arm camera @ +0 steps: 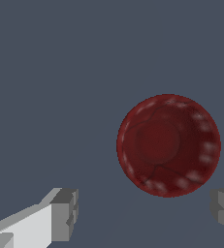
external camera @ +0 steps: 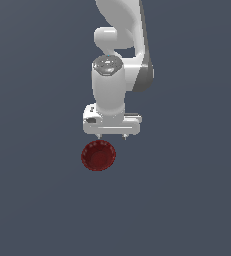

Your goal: Pick up the object and move it to a goal position.

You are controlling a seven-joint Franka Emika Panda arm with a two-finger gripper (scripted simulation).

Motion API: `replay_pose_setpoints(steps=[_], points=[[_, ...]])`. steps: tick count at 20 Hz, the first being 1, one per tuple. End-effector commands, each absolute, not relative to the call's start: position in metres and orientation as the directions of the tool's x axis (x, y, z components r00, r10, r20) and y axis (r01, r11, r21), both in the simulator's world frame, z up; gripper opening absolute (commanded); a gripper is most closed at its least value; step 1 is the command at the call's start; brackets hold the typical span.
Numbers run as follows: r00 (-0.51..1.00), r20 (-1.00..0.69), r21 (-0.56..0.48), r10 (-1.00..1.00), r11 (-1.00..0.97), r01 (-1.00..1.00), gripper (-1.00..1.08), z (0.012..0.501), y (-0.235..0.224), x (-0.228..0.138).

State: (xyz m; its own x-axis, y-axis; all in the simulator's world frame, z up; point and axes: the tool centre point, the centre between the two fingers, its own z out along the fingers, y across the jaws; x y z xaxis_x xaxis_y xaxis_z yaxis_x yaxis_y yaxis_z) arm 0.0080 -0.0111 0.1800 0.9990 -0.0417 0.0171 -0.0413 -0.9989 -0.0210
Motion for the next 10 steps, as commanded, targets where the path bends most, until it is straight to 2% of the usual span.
replay_pose_setpoints(steps=[1,10], points=[[0.999,0.017,-0.021,-0.042,-0.999,-0.041,0.28,0.1800,-0.0111,0.0080],[0.999,0.018,-0.029,-0.038,-0.999,-0.037,0.28,0.1836,-0.0122,0.0069]])
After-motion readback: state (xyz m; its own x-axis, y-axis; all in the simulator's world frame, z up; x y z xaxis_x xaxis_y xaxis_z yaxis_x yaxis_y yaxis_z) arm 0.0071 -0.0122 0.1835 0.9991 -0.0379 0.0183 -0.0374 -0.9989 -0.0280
